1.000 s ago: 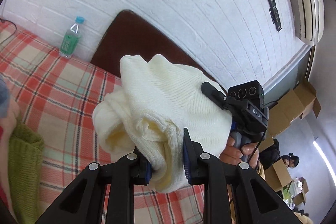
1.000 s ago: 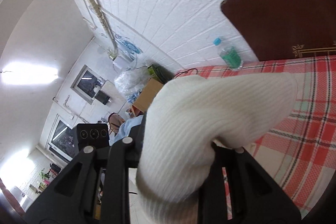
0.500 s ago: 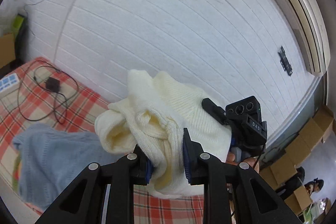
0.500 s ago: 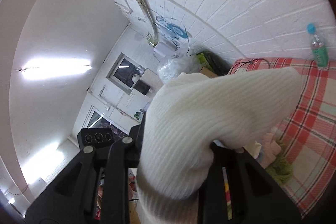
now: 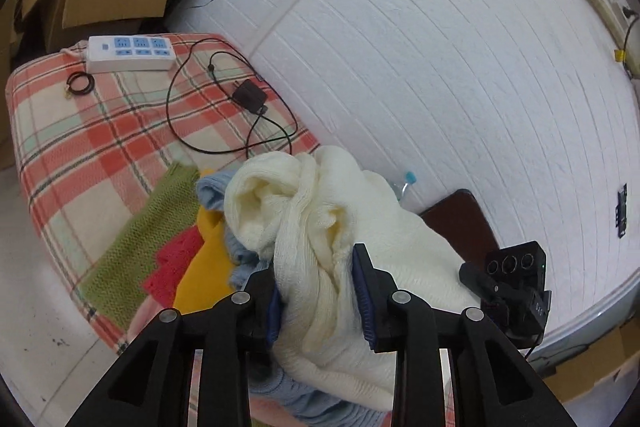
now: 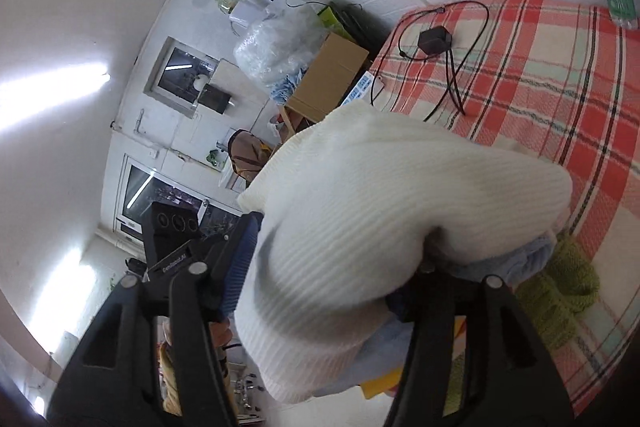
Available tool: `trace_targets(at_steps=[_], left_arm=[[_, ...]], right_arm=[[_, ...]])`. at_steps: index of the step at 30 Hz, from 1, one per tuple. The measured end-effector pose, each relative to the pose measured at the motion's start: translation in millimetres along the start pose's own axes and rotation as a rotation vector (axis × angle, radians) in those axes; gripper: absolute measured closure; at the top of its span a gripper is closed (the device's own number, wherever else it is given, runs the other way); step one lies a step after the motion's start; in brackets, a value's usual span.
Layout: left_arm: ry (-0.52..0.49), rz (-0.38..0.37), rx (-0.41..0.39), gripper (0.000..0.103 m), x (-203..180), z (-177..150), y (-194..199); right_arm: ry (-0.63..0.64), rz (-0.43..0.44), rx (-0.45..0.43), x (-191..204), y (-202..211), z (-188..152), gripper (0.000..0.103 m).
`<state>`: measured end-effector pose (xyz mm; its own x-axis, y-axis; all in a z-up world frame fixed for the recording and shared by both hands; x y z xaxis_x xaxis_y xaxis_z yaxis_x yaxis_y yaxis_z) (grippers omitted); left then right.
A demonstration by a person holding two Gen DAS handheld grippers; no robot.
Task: Fold clothes
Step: 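Carry the folded sweater with both grippers onto the stack of folded clothes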
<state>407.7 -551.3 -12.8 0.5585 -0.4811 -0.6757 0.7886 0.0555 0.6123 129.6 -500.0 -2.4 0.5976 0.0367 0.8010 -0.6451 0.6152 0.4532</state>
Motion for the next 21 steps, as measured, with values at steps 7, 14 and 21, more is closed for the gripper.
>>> trace_targets(at_steps=[7,14,21], left_arm=[[-0.007,0.045,-0.026,0.071,-6.7,10.6,7.1],[-0.045,0.157,-0.059,0.057,-6.2,2.5,13.9],[-0.06,0.248,-0.152,0.027,-7.6,-9.1,27.8]], right_arm=[[0.006,0.084,0.004,17.1,5.7,-16.3,0.067],[0.027,-0.027,0.032,6.1,-5.2,-29.5,0.063],[0.105,-0.119,-0.001,12.8,12.6,-37.3,0.037]])
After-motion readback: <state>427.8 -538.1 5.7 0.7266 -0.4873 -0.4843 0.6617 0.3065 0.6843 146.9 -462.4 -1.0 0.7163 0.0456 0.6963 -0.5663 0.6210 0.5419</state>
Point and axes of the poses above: each gripper's, at about its wrist camera, not at the fingertips, and y roughly against the way its jaws point, x to its left, z to its top, the point moved 5 cm from there along -y, roughly the way its jaws point, and after that the axes turned 11 degrees about x, right-handed, at the moved point
